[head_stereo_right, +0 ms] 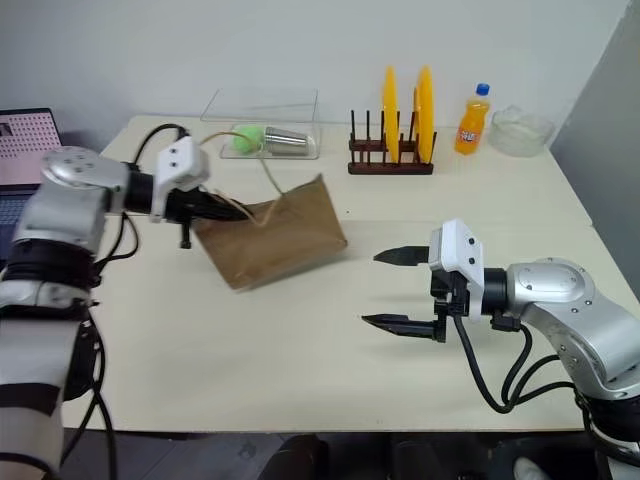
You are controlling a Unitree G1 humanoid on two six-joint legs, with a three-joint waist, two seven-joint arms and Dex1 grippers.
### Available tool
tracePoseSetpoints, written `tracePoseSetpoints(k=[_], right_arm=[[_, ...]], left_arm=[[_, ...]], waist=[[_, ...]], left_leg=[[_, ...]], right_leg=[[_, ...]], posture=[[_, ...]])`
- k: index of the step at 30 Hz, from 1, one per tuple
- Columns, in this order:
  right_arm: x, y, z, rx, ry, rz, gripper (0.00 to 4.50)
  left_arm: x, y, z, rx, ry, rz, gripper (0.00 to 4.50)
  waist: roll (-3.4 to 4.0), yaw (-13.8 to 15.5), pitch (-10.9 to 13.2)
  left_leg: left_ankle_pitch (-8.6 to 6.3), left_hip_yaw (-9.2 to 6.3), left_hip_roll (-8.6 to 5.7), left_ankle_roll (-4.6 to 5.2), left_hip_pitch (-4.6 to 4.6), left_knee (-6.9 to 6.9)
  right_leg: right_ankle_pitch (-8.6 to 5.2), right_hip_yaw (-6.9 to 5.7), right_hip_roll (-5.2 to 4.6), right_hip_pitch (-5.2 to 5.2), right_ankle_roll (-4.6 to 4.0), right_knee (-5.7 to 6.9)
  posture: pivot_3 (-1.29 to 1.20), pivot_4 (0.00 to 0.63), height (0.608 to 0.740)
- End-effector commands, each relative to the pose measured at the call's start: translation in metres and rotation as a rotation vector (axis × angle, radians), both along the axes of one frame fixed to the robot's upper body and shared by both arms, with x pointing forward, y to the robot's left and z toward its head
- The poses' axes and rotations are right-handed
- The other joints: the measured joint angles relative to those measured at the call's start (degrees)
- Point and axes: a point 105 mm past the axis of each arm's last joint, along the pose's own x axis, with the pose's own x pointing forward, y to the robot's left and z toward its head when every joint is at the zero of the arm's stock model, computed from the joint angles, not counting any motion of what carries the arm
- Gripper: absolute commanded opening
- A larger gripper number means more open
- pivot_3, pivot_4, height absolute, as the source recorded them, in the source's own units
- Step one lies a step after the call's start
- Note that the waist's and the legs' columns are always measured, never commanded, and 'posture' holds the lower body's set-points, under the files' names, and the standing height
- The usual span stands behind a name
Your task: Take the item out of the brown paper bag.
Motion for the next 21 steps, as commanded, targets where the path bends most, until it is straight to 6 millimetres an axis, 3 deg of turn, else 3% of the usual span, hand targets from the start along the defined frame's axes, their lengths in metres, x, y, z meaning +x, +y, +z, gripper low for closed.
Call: tracePoseSetpoints(k=[1,12,21], right_arm=[[-0.003,-0.007,0.008,-0.007,-0.039,-0.069,4.50],[-0.007,-0.020,-0.002,-0.034,0.002,-0.228,4.50],[-0.004,-0.030,-0.006,-0.028,0.023,-0.340,4.50]], left_arm=[[0.009,-0.023,0.015,0.067,-0.093,-0.088,0.04],[0.035,-0.080,0.020,0.094,-0.207,-0.089,0.04],[0.040,-0.098,0.017,0.091,-0.270,-0.098,0.04]], waist=[[-0.03,-0.2,0.0],[-0.11,-0.2,0.1],[-0.12,-0.2,0.1]], left_leg=[[0.00,0.00,0.00,0.00,-0.03,0.00],[-0.05,0.00,0.01,0.09,-0.16,0.00],[-0.05,-0.01,-0.01,0.09,-0.18,0.03]], right_leg=[[0.00,-0.01,0.00,-0.01,0.00,0.00],[-0.05,-0.04,0.02,-0.08,0.10,-0.02],[-0.13,-0.04,0.01,-0.08,0.28,0.01]], posture=[[0.00,0.150,0.740],[0.00,0.150,0.740],[0.00,0.150,0.740]])
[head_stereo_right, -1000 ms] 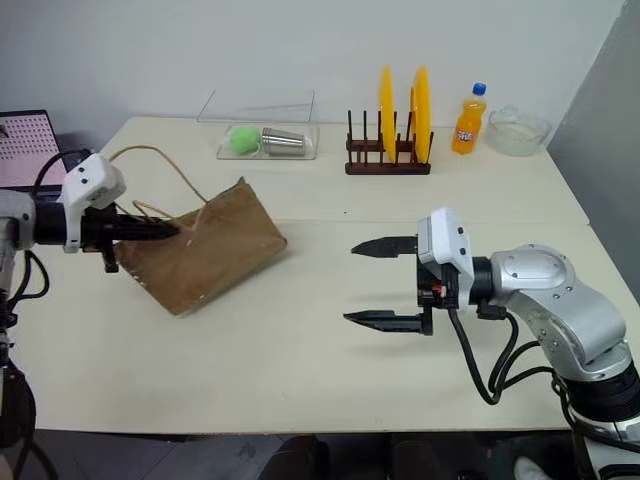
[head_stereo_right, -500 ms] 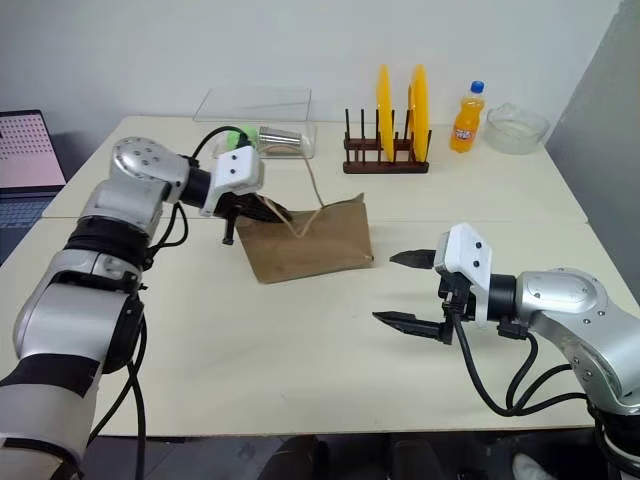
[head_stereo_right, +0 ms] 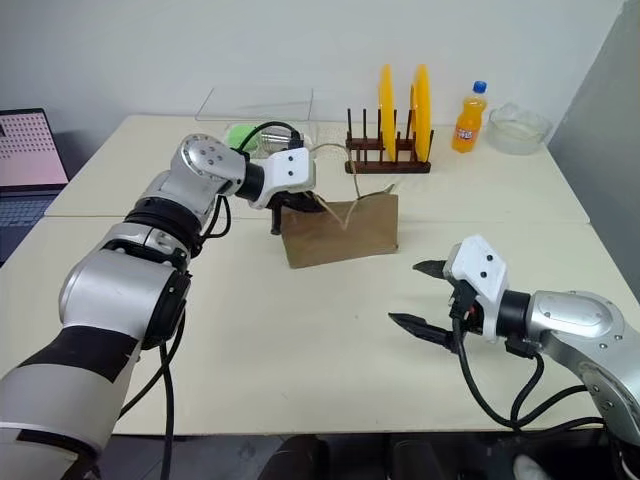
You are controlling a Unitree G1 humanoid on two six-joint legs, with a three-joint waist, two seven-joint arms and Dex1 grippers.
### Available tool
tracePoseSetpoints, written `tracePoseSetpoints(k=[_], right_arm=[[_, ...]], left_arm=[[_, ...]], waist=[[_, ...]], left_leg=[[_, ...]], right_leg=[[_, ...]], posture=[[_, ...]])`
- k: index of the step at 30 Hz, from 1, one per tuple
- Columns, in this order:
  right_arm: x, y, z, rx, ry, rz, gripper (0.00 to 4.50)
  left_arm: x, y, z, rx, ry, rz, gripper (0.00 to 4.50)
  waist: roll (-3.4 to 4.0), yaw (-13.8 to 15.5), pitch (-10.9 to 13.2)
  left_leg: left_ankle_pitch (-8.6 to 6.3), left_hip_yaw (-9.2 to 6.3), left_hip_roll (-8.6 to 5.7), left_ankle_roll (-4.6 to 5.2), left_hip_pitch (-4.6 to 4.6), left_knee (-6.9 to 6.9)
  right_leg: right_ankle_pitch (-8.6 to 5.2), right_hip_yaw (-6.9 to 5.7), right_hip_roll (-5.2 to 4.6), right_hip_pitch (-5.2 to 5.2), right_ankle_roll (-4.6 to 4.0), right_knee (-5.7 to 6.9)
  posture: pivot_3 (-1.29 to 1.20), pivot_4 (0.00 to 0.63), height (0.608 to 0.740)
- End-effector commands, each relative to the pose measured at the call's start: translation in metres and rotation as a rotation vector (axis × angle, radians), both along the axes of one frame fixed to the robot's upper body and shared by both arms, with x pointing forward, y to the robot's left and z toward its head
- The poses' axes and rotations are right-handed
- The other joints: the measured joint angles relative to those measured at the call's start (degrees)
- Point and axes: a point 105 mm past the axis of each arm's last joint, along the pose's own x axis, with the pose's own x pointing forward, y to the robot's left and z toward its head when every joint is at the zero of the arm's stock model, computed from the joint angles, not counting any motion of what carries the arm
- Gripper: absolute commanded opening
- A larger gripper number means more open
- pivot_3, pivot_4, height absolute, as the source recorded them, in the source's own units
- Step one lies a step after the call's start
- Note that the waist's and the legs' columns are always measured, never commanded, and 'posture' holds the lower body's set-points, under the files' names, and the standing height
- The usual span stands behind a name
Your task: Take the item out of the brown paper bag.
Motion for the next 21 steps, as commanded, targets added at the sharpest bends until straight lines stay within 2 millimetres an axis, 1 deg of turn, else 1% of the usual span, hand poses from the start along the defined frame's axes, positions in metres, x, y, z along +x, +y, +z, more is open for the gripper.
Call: tracePoseSetpoints(k=[1,9,10,13,19,21], right_arm=[[-0.002,-0.001,0.012,0.027,-0.051,-0.029,4.50],[-0.004,-0.004,0.016,0.065,-0.057,-0.060,4.50],[-0.004,-0.005,0.016,0.065,-0.057,-0.063,4.50],[-0.005,-0.005,0.016,0.066,-0.055,-0.069,4.50],[-0.006,-0.005,0.014,0.063,-0.049,-0.070,4.50],[-0.006,-0.004,0.013,0.063,-0.045,-0.070,4.50]], left_arm=[[0.002,-0.012,0.027,-0.047,-0.097,-0.032,0.04],[-0.006,-0.016,0.030,-0.051,-0.075,-0.101,0.04],[-0.006,-0.017,0.030,-0.061,-0.071,-0.106,0.04],[-0.007,-0.023,0.032,-0.098,-0.056,-0.114,0.04],[-0.008,-0.023,0.022,-0.052,-0.056,-0.123,0.04],[-0.006,-0.020,0.018,-0.018,-0.076,-0.118,0.50]], waist=[[0.00,0.0,0.0],[0.00,0.1,0.0],[0.00,0.0,0.0],[0.00,0.0,0.0],[-0.01,-0.1,0.0],[-0.01,-0.1,0.0]], left_leg=[[0.00,0.00,0.00,0.00,0.00,0.00],[0.00,0.01,-0.02,0.00,0.00,0.01],[0.00,0.02,-0.02,0.00,-0.01,0.01],[0.00,0.01,-0.02,0.00,0.00,0.01],[0.00,0.03,-0.02,0.00,0.00,0.01],[0.00,0.01,-0.01,0.00,0.01,0.01]], right_leg=[[0.00,0.00,0.00,0.00,0.00,0.00],[0.04,0.00,0.00,0.01,-0.06,-0.01],[0.13,0.01,0.00,0.01,-0.22,-0.01],[0.14,-0.01,0.01,0.01,-0.23,0.00],[0.14,0.02,0.02,0.01,-0.22,0.00],[0.14,0.01,0.03,0.01,-0.22,0.01]], posture=[[0.00,0.150,0.740],[0.00,0.150,0.740],[0.00,0.150,0.740],[0.00,0.150,0.740],[0.00,0.150,0.740],[0.00,0.150,0.740]])
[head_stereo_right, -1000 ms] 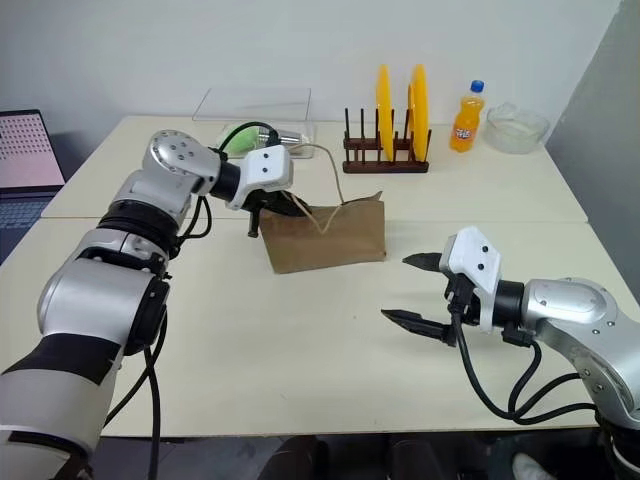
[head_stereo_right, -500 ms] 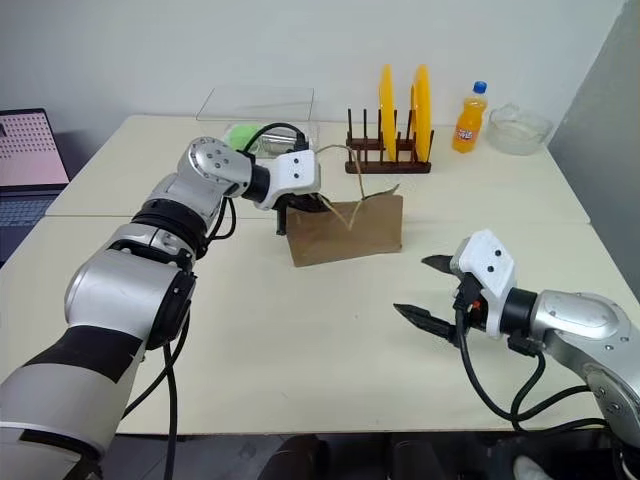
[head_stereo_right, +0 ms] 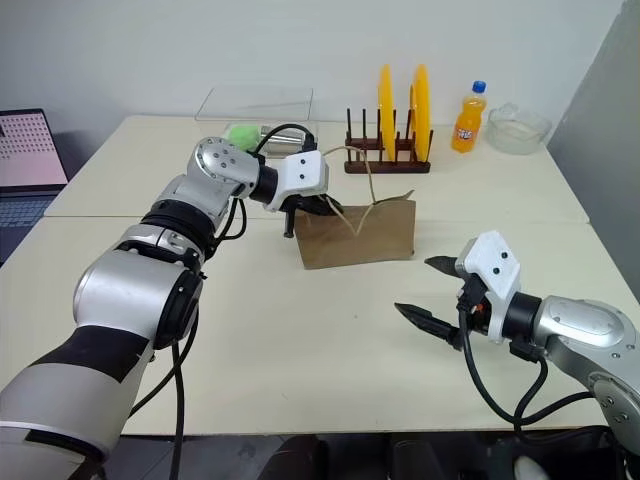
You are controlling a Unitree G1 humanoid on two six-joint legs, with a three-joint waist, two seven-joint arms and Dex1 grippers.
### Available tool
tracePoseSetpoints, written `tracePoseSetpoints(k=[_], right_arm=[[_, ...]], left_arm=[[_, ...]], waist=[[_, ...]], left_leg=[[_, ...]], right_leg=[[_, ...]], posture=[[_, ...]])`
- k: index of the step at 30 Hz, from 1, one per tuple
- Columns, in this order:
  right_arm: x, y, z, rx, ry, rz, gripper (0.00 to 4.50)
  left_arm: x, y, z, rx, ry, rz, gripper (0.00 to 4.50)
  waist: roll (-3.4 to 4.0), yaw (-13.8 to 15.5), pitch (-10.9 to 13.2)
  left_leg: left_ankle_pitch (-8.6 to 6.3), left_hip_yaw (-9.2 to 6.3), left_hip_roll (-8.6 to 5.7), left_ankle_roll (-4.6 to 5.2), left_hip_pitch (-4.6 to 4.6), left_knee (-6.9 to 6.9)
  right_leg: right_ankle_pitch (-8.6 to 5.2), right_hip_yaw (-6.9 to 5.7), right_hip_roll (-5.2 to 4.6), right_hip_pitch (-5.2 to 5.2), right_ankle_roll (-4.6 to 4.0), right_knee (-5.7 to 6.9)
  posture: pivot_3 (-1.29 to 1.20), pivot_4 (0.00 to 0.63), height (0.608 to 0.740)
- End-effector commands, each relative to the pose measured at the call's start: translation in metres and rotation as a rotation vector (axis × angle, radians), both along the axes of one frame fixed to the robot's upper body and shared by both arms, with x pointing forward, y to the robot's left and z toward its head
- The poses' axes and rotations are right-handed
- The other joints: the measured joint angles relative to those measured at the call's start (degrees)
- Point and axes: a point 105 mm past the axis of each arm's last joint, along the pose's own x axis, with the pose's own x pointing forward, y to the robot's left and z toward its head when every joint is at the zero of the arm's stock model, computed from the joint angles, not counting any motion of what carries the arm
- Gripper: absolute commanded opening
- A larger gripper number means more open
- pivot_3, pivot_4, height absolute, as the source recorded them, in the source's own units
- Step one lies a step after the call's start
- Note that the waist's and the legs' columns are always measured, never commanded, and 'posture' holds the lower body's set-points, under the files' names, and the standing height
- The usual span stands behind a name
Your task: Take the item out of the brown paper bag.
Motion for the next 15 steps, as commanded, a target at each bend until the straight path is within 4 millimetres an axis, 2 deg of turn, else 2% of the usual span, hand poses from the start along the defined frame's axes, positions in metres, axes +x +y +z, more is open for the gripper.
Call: tracePoseSetpoints(k=[1,10,15], right_arm=[[-0.004,0.001,0.008,0.000,-0.040,0.006,4.50],[-0.003,-0.003,0.015,0.029,-0.085,-0.026,4.50],[-0.005,-0.007,0.027,0.049,-0.202,-0.043,4.50]], left_arm=[[0.001,0.000,0.016,0.016,-0.083,-0.016,0.72],[-0.005,0.002,0.027,-0.022,-0.090,-0.074,3.39],[-0.010,0.018,0.038,-0.076,-0.085,-0.084,3.39]], waist=[[0.00,0.0,0.0],[0.00,0.0,0.0],[0.00,0.0,0.0]], left_leg=[[0.00,-0.01,0.00,0.00,0.00,0.00],[0.00,0.01,0.00,0.00,0.03,0.02],[0.00,0.02,0.02,0.00,0.05,0.02]], right_leg=[[0.00,0.00,0.00,0.00,0.00,0.00],[0.01,0.02,0.00,0.03,0.01,0.01],[0.01,0.02,0.03,0.02,0.00,0.03]], posture=[[0.00,0.150,0.740],[0.00,0.150,0.740],[0.00,0.150,0.740]])
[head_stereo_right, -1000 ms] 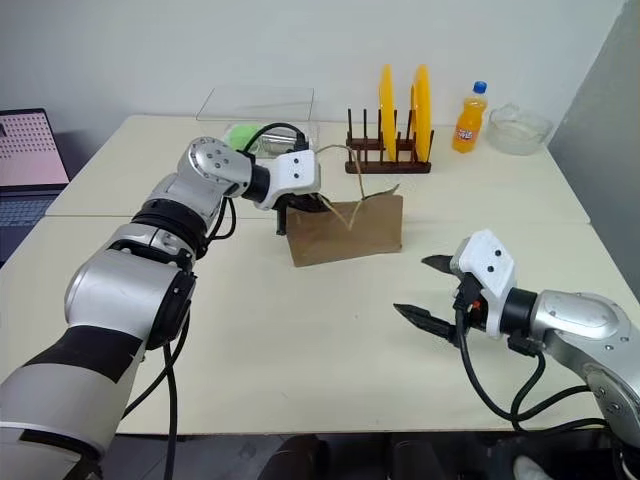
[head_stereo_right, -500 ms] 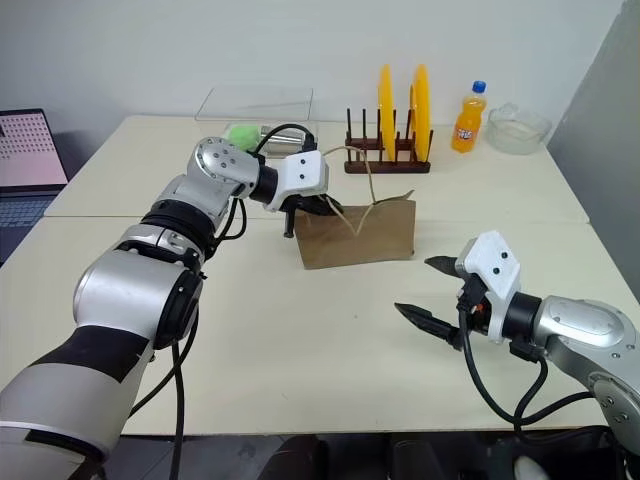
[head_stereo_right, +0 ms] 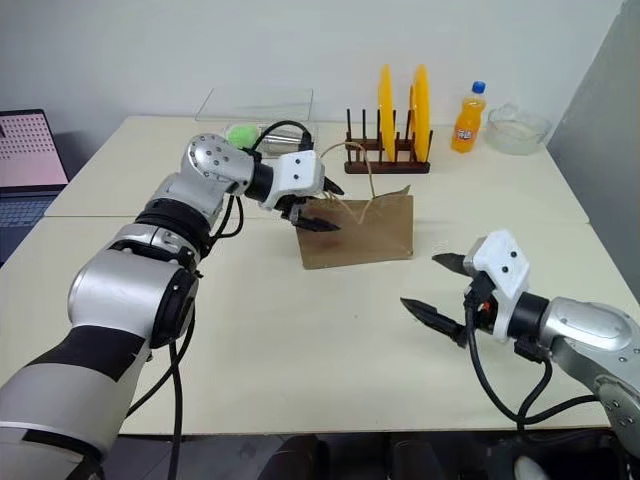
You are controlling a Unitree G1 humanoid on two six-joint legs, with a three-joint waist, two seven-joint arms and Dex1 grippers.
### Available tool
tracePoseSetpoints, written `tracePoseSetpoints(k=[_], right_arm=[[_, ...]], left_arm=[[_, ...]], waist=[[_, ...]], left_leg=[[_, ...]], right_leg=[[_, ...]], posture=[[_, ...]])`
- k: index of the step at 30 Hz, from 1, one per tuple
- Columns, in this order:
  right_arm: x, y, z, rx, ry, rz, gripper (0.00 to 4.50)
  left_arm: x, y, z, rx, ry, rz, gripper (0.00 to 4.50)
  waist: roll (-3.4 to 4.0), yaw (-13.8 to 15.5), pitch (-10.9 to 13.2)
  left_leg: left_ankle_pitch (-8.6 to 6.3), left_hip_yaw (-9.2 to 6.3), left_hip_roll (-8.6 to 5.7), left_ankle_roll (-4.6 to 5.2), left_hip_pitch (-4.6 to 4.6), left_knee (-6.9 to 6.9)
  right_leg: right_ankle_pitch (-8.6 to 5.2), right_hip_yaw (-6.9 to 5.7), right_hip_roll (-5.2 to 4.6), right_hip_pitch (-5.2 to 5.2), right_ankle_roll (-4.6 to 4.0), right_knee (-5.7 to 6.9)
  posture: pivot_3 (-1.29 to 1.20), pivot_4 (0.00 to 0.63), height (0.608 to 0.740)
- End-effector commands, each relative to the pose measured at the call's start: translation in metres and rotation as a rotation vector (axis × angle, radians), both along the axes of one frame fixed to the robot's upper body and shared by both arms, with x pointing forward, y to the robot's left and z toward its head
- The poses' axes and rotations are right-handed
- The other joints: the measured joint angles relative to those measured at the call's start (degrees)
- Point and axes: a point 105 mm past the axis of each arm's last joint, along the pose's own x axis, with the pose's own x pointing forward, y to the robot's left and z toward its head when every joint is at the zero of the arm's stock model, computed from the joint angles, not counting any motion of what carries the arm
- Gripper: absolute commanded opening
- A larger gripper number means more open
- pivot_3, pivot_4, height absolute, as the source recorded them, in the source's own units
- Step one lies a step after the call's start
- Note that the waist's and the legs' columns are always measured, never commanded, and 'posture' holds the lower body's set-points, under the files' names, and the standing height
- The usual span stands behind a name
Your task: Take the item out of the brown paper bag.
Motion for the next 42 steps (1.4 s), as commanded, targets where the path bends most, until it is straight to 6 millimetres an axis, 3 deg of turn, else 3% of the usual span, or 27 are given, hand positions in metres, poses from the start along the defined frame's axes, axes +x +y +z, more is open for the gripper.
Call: tracePoseSetpoints(k=[1,15,19,27,34,38,42], right_arm=[[-0.007,0.001,0.021,0.013,-0.157,0.003,4.50],[-0.011,0.003,0.022,0.023,-0.219,0.020,4.50],[-0.012,0.003,0.022,0.030,-0.212,0.016,4.50],[-0.015,0.007,0.027,0.031,-0.199,0.035,4.50],[-0.016,0.007,0.028,0.027,-0.189,0.033,4.50],[-0.017,0.007,0.029,0.025,-0.190,0.030,4.50],[-0.022,0.008,0.029,0.022,-0.181,0.042,4.50]], left_arm=[[-0.004,0.012,0.025,-0.061,-0.061,-0.023,3.39],[-0.012,0.076,0.033,-0.366,0.078,0.185,3.39],[0.002,0.087,0.043,-0.482,0.031,0.333,2.48],[0.028,0.061,0.035,-0.373,-0.107,0.414,0.02],[0.040,0.030,0.017,-0.223,-0.137,0.427,0.00],[0.034,0.027,-0.002,-0.062,-0.077,0.364,0.00],[0.025,0.018,-0.009,-0.057,0.038,0.297,0.00]], waist=[[0.00,0.0,0.0],[0.00,-0.1,0.0],[0.00,0.0,0.0],[-0.02,0.4,0.0],[-0.03,0.3,0.0],[-0.02,-0.1,0.0],[-0.02,-0.1,0.0]], left_leg=[[0.00,-0.01,0.00,0.00,0.00,0.00],[0.00,0.04,0.03,-0.01,0.25,0.00],[0.00,0.03,0.03,-0.01,0.25,0.01],[0.00,0.06,0.01,-0.01,0.25,0.02],[0.00,0.08,0.00,0.00,0.25,0.01],[0.00,0.13,0.01,0.00,0.26,0.00],[0.00,0.11,0.01,0.00,0.26,-0.01]], right_leg=[[0.00,-0.01,0.00,0.00,0.00,0.01],[0.00,0.11,0.02,0.11,-0.01,0.07],[0.00,0.10,0.02,0.12,0.00,0.07],[0.02,0.11,-0.01,0.16,0.01,0.03],[0.02,0.12,0.00,0.15,0.01,0.04],[0.02,0.16,0.02,0.13,0.01,0.06],[0.02,0.13,0.03,0.14,0.01,0.06]], posture=[[0.00,0.150,0.740],[0.00,0.150,0.740],[0.00,0.150,0.740],[0.00,0.150,0.740],[0.00,0.150,0.740],[0.00,0.150,0.740],[0.00,0.150,0.740]])
